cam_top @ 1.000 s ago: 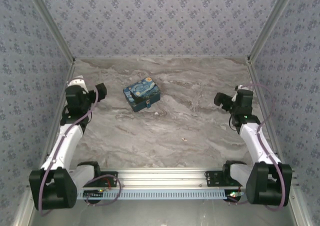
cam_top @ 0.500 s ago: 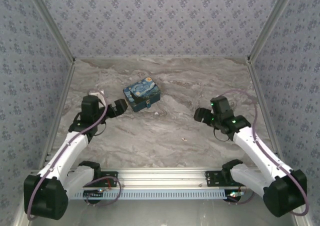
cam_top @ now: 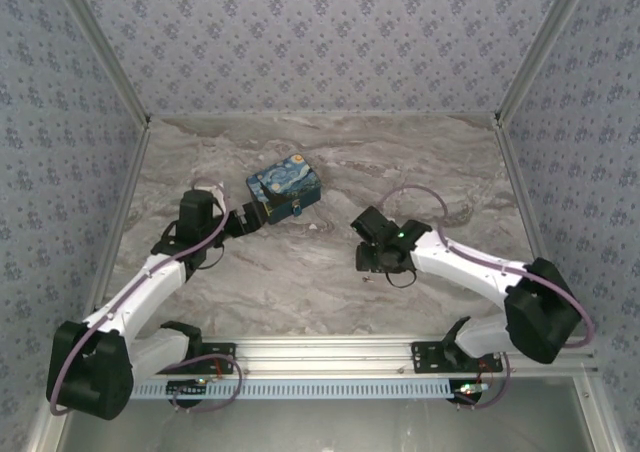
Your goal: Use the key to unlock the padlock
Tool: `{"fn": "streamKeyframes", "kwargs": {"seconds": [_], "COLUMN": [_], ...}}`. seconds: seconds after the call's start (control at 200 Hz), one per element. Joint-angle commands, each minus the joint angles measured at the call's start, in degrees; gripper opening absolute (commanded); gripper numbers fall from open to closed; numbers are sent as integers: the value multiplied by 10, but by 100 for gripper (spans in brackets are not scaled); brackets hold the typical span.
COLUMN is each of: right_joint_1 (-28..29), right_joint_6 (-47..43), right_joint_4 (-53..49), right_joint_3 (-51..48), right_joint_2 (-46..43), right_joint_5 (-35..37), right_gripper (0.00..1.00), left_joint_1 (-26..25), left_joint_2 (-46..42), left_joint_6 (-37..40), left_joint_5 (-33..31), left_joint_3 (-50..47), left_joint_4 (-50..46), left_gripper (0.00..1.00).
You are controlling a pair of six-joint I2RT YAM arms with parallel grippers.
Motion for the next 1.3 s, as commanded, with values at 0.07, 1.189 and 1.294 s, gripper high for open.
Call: {"fn": "streamKeyframes", "kwargs": {"seconds": [0.07,1.189,1.294], "right_joint_1": [3,8,7], "right_joint_6": [17,1,3], "right_joint_4": [-28,11,10], "right_joint_3": [12,9,9], "right_joint_2": [25,100,102], "right_joint_5": [-16,-55,-54], "right_gripper": [52,34,34], "left_joint_1": [-8,-9,-9], "left_joint_2": [9,11,11], "left_joint_6": [3,10,10], "left_joint_5": [5,-5,-4], "left_joint_3": [16,30,32], "left_joint_4": [25,1,0], "left_gripper": [99,99,99]}}
